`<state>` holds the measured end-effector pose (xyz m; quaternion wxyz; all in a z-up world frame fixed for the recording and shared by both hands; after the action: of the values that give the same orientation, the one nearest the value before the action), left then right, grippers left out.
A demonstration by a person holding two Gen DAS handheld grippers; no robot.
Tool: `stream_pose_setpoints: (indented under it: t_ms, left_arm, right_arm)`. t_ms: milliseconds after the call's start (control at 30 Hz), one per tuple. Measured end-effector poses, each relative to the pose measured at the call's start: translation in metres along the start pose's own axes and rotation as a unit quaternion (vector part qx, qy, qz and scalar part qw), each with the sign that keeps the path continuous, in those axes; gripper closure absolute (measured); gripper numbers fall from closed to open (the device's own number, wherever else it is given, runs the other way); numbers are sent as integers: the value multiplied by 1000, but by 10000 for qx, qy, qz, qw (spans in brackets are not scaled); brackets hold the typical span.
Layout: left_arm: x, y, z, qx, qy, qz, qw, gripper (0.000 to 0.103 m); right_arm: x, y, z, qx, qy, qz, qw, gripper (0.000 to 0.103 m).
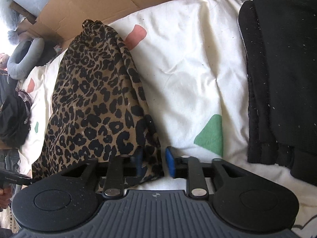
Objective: Fold clothes
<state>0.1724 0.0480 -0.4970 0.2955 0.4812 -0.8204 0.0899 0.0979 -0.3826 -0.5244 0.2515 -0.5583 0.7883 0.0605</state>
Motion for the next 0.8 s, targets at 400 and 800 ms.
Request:
stream_pose_setpoints:
  t_ms: [400, 800]
  left_arm:
    - [-2, 0, -2, 54, 16, 2, 10000, 98]
    - [7, -5, -56, 346, -228, 196, 9989, 98]
  right_arm:
    - [-18, -3, 12, -399, -156, -513, 9978, 98]
    - [-50, 9, -12, -302, -948, -25, 9950, 99]
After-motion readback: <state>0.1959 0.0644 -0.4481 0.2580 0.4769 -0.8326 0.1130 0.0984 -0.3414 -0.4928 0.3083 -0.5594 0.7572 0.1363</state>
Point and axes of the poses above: each gripper's, at about its wrist camera, not at the fingertips, and z roughly the way its jaws point, x to its right, y to its underside, the point moved 10 cm from there along z, roughly the way its jaws point, and after that the axes turned 6 degrees about -x, right-handed, at the moved point
